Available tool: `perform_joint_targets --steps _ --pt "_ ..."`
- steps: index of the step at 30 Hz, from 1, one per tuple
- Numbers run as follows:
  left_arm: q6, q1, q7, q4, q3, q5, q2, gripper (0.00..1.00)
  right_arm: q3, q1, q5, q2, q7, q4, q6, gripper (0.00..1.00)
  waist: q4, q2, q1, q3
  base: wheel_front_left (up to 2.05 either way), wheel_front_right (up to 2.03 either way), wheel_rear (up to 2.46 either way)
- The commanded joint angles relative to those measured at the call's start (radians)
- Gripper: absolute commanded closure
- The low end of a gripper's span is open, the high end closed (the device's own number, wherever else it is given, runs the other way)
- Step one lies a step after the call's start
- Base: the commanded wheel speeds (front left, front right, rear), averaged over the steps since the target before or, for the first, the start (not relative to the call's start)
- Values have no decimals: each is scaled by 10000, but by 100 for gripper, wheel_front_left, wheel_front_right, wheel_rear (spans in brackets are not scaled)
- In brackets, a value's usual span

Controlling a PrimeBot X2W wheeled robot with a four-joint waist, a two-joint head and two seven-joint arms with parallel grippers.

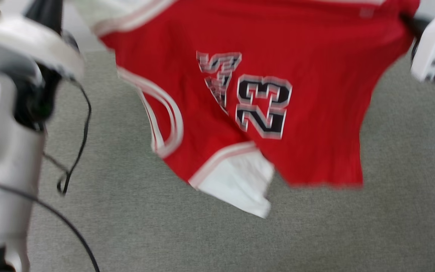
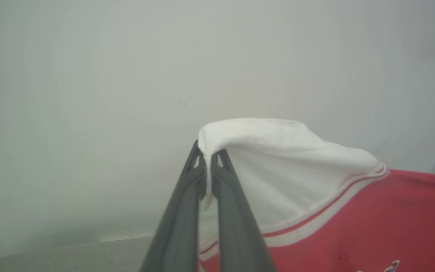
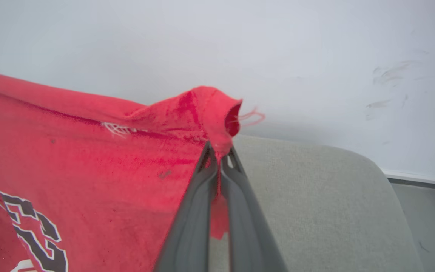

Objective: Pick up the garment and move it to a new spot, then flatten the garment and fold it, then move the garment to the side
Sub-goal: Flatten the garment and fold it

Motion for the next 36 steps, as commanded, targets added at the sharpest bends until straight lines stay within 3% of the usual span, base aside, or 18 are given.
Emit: perform_joint_targets --steps 1,8,18,28,36 --pt "-122 -669 29 504 147 -165 10 100 -207 -484 -173 86 -248 205 -10 100 -142 0 -1 118 0 0 0" --pt "-574 -4034 -539 2378 203 112 233 100 -986 -2792 -1022 349 -1715 739 -14 100 -407 0 -1 855 0 0 0" --pt "-520 -7862 -1020 3488 92 735 461 100 -1737 -6014 -2160 529 -2900 1003 -16 100 -344 0 -1 2834 0 0 0" --pt "-773 -8655 -1339 4521 118 452 402 100 -1354 -6929 -2240 1009 -3275 1542 -15 100 -352 0 -1 4572 0 0 0" --pt "-970 -7533 -1793 5478 -244 240 175 100 -665 -6030 -1939 1145 -3696 2226 -13 100 -229 0 -1 4566 0 0 0"
